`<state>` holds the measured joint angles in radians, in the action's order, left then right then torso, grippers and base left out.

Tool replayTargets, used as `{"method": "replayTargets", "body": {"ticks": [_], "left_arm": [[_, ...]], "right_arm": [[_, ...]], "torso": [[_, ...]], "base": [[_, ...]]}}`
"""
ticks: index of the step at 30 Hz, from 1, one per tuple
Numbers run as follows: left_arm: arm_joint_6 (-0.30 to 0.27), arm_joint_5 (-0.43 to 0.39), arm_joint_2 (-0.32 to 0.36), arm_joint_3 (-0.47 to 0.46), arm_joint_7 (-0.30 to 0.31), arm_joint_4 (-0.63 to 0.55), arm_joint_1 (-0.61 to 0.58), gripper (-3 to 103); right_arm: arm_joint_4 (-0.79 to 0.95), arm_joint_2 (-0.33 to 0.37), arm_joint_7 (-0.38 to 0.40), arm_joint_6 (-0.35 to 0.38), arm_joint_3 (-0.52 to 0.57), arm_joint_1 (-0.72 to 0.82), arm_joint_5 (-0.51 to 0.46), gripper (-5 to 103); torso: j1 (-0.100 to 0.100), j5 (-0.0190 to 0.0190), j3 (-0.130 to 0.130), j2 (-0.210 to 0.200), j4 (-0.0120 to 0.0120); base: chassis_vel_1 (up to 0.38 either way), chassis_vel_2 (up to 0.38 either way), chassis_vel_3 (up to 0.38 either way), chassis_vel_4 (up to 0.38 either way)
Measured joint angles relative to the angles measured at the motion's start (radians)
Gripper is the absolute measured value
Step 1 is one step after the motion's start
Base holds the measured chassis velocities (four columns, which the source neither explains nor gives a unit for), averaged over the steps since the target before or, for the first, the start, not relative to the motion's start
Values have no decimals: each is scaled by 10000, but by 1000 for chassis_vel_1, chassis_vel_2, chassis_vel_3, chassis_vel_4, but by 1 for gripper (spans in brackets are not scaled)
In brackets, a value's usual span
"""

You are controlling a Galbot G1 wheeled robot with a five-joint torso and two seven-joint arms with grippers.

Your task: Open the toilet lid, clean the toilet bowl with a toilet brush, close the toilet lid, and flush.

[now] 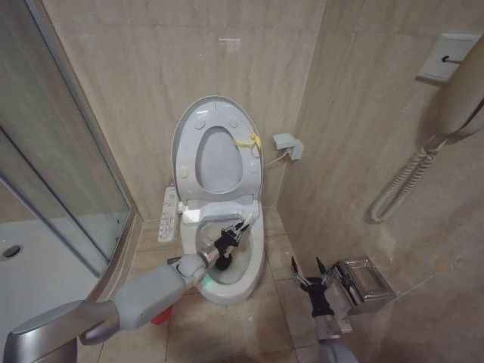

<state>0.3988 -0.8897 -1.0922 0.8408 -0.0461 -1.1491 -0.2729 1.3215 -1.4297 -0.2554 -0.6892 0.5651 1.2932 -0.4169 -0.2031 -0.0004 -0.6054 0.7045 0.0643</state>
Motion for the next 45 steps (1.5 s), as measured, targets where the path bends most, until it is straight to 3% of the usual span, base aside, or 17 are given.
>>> {"method": "replayTargets", "body": {"ticks": [9, 15, 21, 33, 45], "left_arm": [[54, -191, 741, 221, -139, -480, -52, 17], [92, -401, 496, 220, -196, -745, 255, 17], [72, -316, 503, 207, -209, -941, 128, 17], [74, -57, 298, -254, -235, -737, -211, 17], [100, 799, -138, -2085, -356, -694, -1621, 17]], "right_arm": [[21, -65, -16, -11, 53, 82, 161, 100], [30, -185, -100, -2, 52, -10, 203, 100], [281, -192, -126, 30, -63, 63, 258, 100], [1506, -304, 183, 164, -382, 518, -26, 100], [885, 166, 3, 87, -916, 87, -174, 100]], "torso": [[1, 2, 0, 0, -8], [1, 2, 0, 0, 5], [1, 5, 0, 0, -7], [1, 4, 0, 0, -1], [2, 6, 0, 0, -7]], "base": [[0, 0, 0, 0], [0, 0, 0, 0], [0, 0, 0, 0], [0, 0, 0, 0], [0, 0, 0, 0]]}}
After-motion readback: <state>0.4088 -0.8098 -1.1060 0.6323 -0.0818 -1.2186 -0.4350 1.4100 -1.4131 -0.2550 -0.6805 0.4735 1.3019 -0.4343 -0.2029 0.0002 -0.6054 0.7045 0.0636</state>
